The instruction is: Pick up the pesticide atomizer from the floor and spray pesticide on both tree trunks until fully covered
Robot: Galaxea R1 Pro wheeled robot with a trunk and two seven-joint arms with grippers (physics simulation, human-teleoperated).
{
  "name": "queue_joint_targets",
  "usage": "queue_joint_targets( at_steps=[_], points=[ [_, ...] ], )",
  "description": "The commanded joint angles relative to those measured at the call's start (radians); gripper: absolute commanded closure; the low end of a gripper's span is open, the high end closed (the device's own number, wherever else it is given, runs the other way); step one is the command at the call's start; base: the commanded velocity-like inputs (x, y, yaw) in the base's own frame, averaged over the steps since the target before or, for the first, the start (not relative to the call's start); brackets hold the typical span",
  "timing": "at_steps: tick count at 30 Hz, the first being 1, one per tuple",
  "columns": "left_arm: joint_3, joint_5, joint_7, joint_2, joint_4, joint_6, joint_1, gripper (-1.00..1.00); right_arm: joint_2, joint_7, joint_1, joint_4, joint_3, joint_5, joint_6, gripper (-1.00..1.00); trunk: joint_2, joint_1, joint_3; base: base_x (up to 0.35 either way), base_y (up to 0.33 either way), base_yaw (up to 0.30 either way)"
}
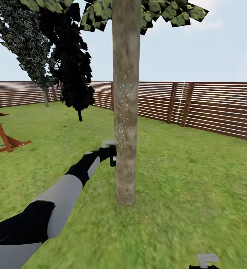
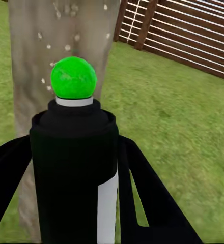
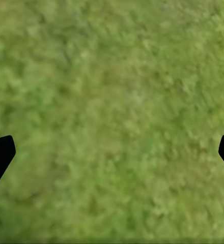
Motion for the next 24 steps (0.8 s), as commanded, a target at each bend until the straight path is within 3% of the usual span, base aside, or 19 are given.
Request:
queue_joint_targets(
  at_steps=[1, 5, 7, 9, 10, 12, 18, 24],
  points=[
    [0.001, 0.002, 0.000, 0.000, 0.017, -0.013, 0.000, 1.00, 0.000, 0.000, 0.000, 0.000, 0.000, 0.000, 0.000, -1.00, 0.000, 0.000, 0.000, 0.000, 0.000, 0.000],
    [0.005, -0.002, 0.000, 0.000, 0.092, -0.066, 0.000, 1.00, 0.001, 0.000, 0.000, 0.000, 0.000, 0.000, 0.000, -1.00, 0.000, 0.000, 0.000, 0.000, 0.000, 0.000],
    [0.005, -0.022, 0.000, 0.000, 0.160, -0.116, 0.000, 1.00, 0.001, 0.000, 0.000, 0.000, 0.001, 0.000, 0.000, -1.00, 0.000, 0.000, 0.000, 0.000, 0.000, 0.000],
    [0.006, -0.045, 0.000, 0.006, 0.316, -0.274, 0.000, 1.00, 0.006, 0.001, 0.005, 0.000, 0.002, 0.000, -0.003, -1.00, 0.000, 0.000, 0.000, 0.000, 0.000, 0.000],
    [0.007, -0.049, 0.000, 0.018, 0.354, -0.341, 0.016, 1.00, 0.008, 0.001, 0.006, 0.000, 0.002, 0.000, -0.004, -1.00, 0.000, 0.000, 0.000, 0.000, 0.000, 0.000],
    [0.007, -0.051, -0.001, 0.030, 0.382, -0.398, 0.074, 1.00, 0.009, 0.001, 0.007, 0.000, 0.002, -0.001, -0.004, -1.00, 0.000, 0.000, 0.000, 0.000, 0.000, 0.000],
    [0.007, -0.052, -0.003, 0.033, 0.393, -0.418, 0.098, 1.00, 0.009, 0.001, 0.023, 0.000, 0.000, -0.001, -0.005, -1.00, 0.000, 0.000, 0.000, 0.012, 0.012, 0.000],
    [0.007, -0.052, -0.003, 0.034, 0.393, -0.418, 0.099, 1.00, 0.011, 0.001, 0.043, 0.000, 0.001, -0.001, -0.032, -1.00, 0.000, 0.000, 0.000, 0.199, 0.211, 0.000]
  ],
)
